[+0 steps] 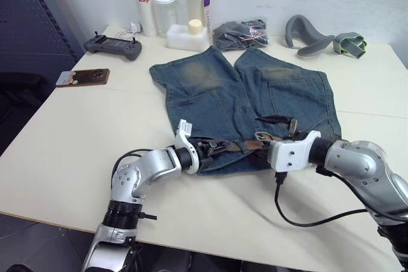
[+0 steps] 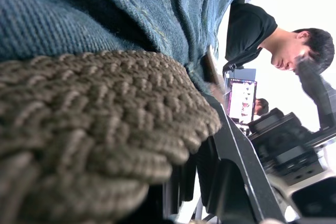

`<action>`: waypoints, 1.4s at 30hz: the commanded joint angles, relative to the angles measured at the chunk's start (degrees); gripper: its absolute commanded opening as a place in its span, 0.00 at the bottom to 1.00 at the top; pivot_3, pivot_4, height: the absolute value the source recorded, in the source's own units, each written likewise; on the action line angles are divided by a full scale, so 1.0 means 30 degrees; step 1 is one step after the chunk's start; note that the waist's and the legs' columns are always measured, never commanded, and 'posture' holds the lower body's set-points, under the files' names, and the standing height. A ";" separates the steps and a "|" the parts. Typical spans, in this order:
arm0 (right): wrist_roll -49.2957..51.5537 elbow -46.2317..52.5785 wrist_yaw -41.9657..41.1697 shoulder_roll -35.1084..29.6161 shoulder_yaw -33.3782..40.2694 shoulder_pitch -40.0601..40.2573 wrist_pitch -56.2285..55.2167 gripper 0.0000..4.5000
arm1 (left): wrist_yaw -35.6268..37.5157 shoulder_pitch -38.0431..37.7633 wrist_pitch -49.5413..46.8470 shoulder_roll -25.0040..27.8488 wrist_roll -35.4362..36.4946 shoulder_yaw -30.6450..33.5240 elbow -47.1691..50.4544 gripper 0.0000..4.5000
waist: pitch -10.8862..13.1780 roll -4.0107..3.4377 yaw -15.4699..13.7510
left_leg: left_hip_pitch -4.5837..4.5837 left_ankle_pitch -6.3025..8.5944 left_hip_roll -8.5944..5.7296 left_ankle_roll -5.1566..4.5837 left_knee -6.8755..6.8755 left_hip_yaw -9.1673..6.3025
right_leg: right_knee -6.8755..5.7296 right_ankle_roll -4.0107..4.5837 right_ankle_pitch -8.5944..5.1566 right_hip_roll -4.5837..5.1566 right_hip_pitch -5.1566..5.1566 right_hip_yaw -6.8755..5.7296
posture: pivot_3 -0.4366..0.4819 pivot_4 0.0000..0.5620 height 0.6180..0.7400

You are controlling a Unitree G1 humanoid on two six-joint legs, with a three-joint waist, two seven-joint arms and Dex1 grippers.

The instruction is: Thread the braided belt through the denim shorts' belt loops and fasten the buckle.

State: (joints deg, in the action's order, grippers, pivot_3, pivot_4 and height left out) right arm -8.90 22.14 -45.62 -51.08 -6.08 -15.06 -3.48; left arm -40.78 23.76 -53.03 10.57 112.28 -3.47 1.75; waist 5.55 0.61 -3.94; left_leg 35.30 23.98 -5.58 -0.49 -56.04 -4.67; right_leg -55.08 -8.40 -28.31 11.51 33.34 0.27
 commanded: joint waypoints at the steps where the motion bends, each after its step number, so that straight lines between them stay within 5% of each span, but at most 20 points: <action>1: 0.0498 0.0409 -0.0364 -0.0138 0.0720 -0.0450 -0.0223 0.99 | 0.0367 -0.0060 -0.0240 -0.0136 0.0033 -0.0611 -0.0066 0.00 | 0.0000 0.0000 -0.0010 | 0.0001 0.0002 0.0000 -0.0003 0.0000 0.0002 | 0.0000 0.0000 0.0000 0.0000 0.0002 0.0003 | 0.48 0.27 0.11; 42: 0.1605 -0.1664 -0.4084 -0.2422 0.1224 -0.1656 -0.1077 0.99 | 0.0772 -0.0090 -0.0269 -0.0164 -0.0370 -0.0475 -0.0094 0.00 | -0.0001 -0.0001 -0.0064 | 0.0004 0.0019 0.0006 -0.0030 -0.0002 0.0026 | 0.0027 0.0004 -0.0002 0.0005 0.0002 0.0010 | 0.48 0.27 0.11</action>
State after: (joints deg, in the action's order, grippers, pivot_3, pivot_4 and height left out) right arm -2.99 17.27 -58.18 -57.58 -2.41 -20.07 -5.05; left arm -39.07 23.76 -53.64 10.56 111.32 -3.51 1.57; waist 5.55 0.60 -4.13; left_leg 35.31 24.04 -5.57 -0.58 -56.05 -4.59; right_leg -55.00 -8.39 -28.32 11.52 33.35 0.30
